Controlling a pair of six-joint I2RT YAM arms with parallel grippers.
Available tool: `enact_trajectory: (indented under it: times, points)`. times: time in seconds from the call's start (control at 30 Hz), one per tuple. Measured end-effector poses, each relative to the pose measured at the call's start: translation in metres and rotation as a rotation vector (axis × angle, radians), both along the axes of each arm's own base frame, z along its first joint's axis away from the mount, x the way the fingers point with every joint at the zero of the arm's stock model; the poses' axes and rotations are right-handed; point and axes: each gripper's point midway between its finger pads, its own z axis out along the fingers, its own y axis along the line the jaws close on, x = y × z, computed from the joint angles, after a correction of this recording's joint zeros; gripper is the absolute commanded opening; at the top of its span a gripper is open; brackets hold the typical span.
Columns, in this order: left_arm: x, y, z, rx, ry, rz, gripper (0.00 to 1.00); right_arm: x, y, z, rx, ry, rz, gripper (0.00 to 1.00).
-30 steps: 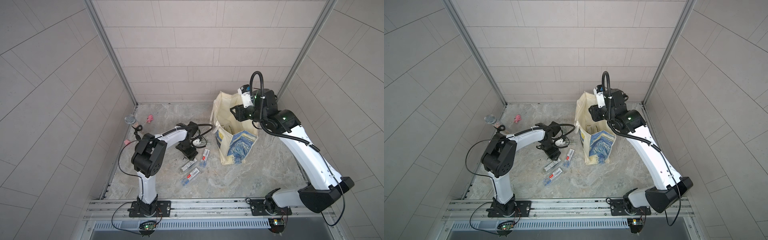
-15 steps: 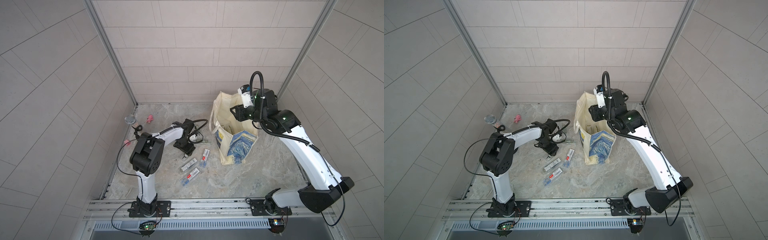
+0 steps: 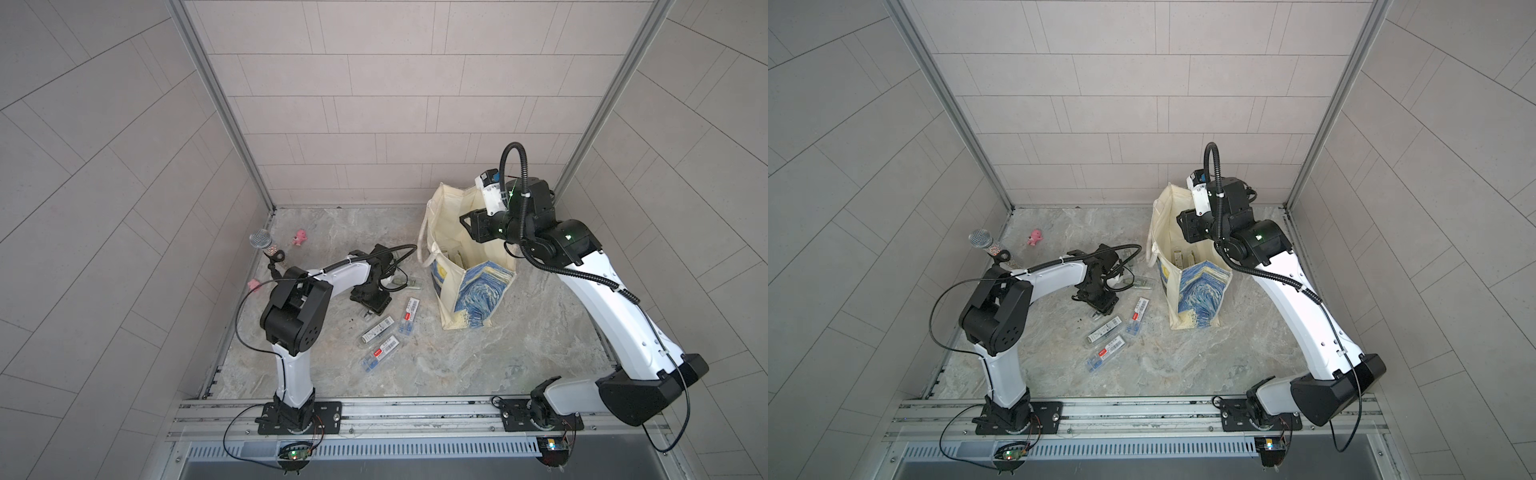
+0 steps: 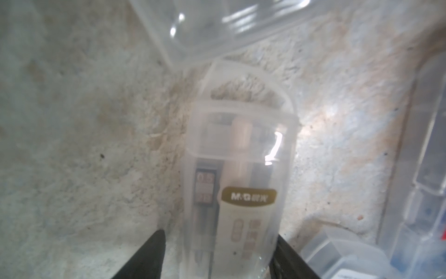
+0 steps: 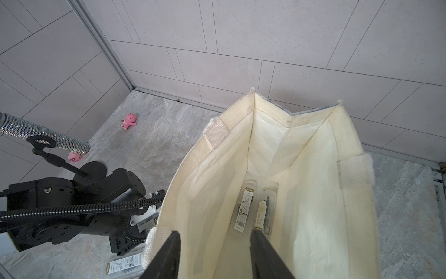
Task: Put the compass set into the canvas bag
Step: Pick up the compass set at the center of the board, then place the compass set in the canvas bag.
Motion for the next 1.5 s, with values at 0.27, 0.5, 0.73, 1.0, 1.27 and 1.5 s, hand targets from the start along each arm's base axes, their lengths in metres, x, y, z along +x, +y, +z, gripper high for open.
enact_trajectory:
  times: [0.27, 0.5, 0.73, 1.0, 1.27, 1.5]
  points:
    - [-0.013, 0.005, 0.003, 0.016, -0.010, 0.030, 0.38, 0.000, 0.001, -0.005, -0.003, 0.013, 0.004, 0.49]
    - [-0.011, 0.004, 0.016, -0.004, -0.045, 0.043, 0.27, 0.000, 0.001, -0.007, -0.004, 0.017, 0.005, 0.49]
    - [-0.009, 0.002, 0.072, -0.102, -0.200, 0.065, 0.21, 0.002, 0.006, -0.013, 0.006, 0.038, 0.019, 0.50]
    - [-0.015, 0.000, 0.165, -0.281, -0.448, 0.038, 0.19, 0.001, 0.032, -0.019, 0.043, 0.075, 0.094, 0.58]
    - [-0.025, -0.019, 0.213, -0.458, -0.586, -0.037, 0.18, -0.013, 0.101, -0.025, 0.065, 0.108, 0.279, 0.64]
    - [-0.025, -0.027, 0.230, -0.528, -0.641, -0.069, 0.17, -0.024, 0.150, -0.036, 0.091, 0.152, 0.399, 0.66]
